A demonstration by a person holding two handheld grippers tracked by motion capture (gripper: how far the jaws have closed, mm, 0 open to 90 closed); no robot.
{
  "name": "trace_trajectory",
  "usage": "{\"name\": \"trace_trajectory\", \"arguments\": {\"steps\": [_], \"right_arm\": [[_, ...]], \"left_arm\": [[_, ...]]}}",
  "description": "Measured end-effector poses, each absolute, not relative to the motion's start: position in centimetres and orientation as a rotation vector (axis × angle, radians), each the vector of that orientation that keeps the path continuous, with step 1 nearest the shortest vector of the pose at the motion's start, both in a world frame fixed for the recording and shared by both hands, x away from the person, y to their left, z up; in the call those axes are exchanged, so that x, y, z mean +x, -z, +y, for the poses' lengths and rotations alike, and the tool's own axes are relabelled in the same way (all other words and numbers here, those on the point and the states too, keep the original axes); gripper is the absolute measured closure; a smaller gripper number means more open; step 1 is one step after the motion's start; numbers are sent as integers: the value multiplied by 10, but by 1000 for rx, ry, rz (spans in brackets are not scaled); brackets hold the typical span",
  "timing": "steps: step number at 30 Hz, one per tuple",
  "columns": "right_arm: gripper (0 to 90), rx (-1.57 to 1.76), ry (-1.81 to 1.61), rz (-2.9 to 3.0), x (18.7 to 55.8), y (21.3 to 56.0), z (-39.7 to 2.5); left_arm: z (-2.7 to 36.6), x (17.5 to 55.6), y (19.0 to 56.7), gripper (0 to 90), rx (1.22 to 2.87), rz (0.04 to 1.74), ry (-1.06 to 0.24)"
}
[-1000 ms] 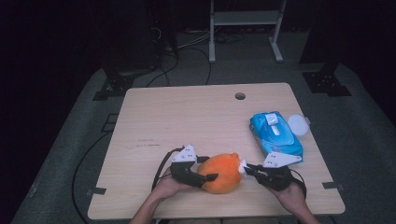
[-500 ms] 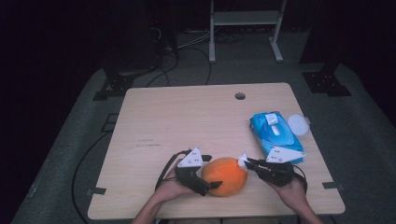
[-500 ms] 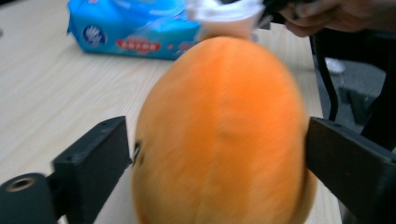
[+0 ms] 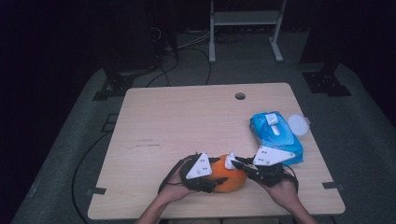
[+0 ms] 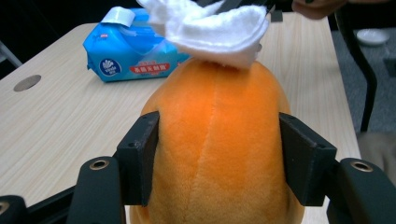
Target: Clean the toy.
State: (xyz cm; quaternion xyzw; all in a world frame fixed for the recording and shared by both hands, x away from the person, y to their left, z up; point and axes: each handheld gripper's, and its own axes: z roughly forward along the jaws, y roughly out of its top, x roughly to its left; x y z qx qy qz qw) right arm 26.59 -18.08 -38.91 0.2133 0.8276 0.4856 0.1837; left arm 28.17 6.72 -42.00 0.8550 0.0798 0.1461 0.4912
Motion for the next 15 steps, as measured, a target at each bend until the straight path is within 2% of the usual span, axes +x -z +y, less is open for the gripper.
{"name": "trace_trajectory", "arguments": {"steps": [5, 10, 12, 15], "right_arm": [[828, 677, -1339, 2338, 272, 400, -196], [828, 751, -1355, 2328, 272, 411, -214], [828, 756, -1363, 2329, 272, 411, -213], [829, 737, -1366, 2327, 272, 408, -208]], "left_arm": [[78, 289, 426, 301, 2066, 226, -258], [78, 303, 430, 82, 2043, 356, -116], [76, 305, 435, 87, 2046, 374, -81], [76, 301, 434, 236, 2046, 344, -126]]}}
